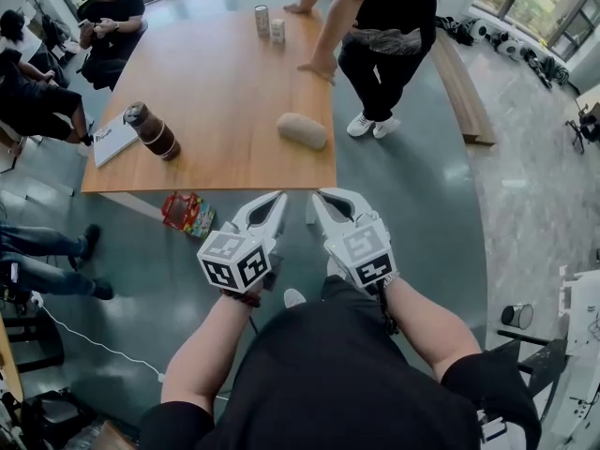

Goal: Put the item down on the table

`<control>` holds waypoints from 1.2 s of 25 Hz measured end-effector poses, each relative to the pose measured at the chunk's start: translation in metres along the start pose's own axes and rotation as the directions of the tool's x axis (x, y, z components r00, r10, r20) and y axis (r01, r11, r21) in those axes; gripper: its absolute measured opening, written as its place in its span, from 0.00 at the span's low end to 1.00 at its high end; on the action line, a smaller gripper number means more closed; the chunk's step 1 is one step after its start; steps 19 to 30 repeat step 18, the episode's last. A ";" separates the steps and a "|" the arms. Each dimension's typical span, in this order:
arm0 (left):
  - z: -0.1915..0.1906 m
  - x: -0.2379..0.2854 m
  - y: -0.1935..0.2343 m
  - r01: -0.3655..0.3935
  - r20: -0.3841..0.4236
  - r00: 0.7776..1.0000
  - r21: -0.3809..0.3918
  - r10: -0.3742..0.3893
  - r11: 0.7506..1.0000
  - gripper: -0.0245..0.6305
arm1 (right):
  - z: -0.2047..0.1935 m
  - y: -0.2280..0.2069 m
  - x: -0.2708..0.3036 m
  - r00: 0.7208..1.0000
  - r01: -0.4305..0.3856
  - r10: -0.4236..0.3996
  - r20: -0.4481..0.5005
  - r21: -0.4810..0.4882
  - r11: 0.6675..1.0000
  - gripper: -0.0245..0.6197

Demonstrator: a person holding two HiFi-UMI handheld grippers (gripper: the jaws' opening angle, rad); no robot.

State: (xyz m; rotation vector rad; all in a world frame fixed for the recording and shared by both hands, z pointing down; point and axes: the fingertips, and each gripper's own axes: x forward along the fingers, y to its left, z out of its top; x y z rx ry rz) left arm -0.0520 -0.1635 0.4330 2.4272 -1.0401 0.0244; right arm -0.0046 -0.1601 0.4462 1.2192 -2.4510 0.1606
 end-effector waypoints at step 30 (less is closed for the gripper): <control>0.004 0.010 -0.016 -0.034 0.011 0.999 0.011 0.034 0.999 0.06 | 0.010 -0.009 -0.016 0.999 -0.037 0.037 0.010 -0.017 0.999 0.03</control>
